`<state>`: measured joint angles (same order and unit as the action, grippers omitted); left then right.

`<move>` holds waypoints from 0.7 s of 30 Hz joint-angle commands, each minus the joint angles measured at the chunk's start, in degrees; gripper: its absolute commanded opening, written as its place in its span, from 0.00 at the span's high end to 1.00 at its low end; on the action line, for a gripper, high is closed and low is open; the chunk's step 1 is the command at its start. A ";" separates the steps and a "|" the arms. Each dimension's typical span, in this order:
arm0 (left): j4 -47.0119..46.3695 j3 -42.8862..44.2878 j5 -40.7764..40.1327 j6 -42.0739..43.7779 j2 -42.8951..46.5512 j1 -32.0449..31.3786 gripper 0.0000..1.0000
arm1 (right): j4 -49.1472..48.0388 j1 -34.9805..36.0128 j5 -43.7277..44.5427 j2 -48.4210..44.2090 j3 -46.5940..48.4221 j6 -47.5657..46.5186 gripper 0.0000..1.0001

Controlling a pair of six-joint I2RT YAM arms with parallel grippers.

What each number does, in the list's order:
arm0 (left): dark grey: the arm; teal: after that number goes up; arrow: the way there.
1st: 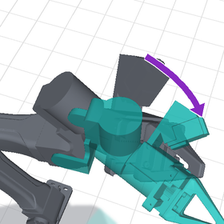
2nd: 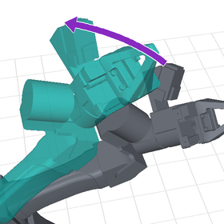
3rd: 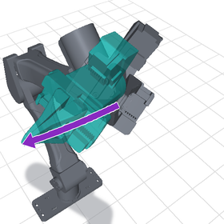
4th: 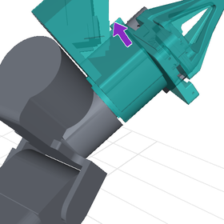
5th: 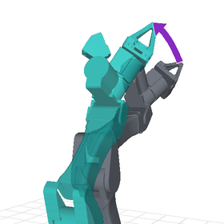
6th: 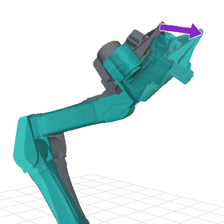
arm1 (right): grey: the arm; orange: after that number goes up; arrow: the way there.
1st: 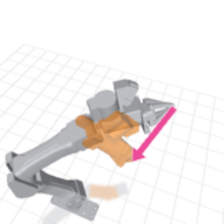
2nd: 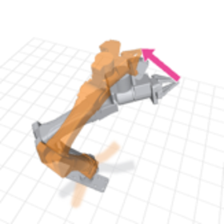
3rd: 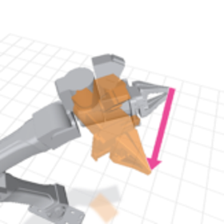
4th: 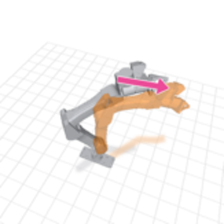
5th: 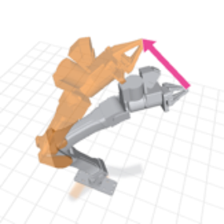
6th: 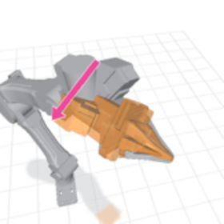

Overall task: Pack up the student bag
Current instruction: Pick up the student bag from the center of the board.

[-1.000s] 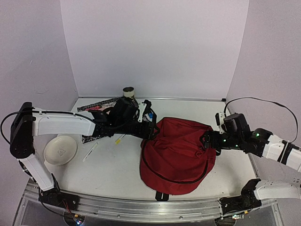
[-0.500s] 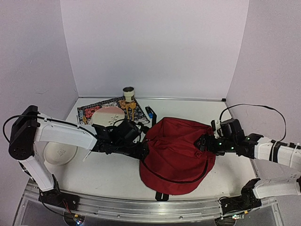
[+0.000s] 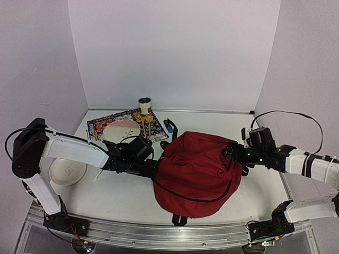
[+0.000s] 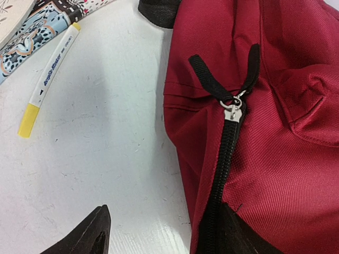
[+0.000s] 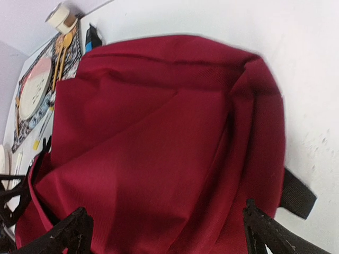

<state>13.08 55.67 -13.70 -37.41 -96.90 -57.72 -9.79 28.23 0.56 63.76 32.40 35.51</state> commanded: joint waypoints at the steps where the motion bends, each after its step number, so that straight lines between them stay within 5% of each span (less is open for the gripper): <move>1: -5.10 -1.11 3.63 -0.27 1.02 1.19 0.31 | 1.00 -2.33 3.51 4.73 4.05 -1.68 0.02; 6: -9.26 -0.57 9.53 -1.67 -1.38 1.47 0.35 | -1.43 -2.80 1.04 13.88 5.28 -2.38 0.02; 9: -10.93 -0.26 12.01 -2.26 -2.47 1.47 0.46 | -4.54 -2.81 -3.64 16.83 5.14 -2.78 0.12; 11: -11.03 -0.27 12.43 -2.31 -2.17 1.46 0.59 | -6.60 -2.76 -8.27 17.74 5.32 -3.29 0.31; 16: -11.07 0.23 13.45 -1.94 0.51 1.43 1.00 | -7.60 -2.63 -14.81 16.32 7.82 -5.35 0.98; 21: -11.10 5.30 18.19 0.86 3.50 1.08 1.00 | -2.68 -2.64 -13.40 9.87 12.85 -7.64 1.00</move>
<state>4.55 54.94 0.18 -38.94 -98.19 -56.31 -14.89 24.80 -8.68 79.80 39.18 31.05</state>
